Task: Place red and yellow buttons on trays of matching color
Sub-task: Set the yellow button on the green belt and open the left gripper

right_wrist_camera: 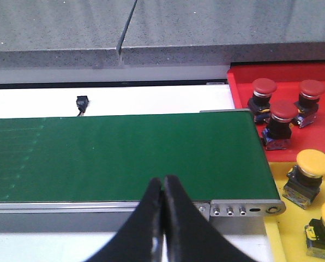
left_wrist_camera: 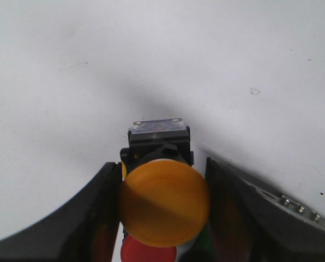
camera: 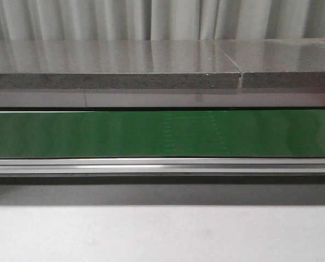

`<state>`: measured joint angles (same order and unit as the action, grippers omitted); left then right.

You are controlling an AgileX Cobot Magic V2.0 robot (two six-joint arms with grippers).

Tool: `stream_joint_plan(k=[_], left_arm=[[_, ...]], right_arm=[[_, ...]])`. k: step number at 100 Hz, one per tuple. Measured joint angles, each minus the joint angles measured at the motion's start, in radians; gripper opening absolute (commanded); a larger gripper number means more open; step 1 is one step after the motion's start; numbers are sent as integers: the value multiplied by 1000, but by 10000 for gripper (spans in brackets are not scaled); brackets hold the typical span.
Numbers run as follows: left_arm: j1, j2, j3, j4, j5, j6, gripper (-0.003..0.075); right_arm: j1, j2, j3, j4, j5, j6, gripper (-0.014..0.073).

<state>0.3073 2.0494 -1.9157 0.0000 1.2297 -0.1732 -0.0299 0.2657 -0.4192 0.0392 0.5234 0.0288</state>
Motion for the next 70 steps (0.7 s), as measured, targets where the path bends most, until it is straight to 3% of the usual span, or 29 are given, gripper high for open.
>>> stream_joint_plan(k=[26, 70], left_arm=[[-8, -159, 40, 0, 8, 56, 134], [-81, -412, 340, 0, -50, 84, 134]], right_arm=[[0, 0, 0, 0, 0, 0, -67], [0, 0, 0, 0, 0, 0, -67]])
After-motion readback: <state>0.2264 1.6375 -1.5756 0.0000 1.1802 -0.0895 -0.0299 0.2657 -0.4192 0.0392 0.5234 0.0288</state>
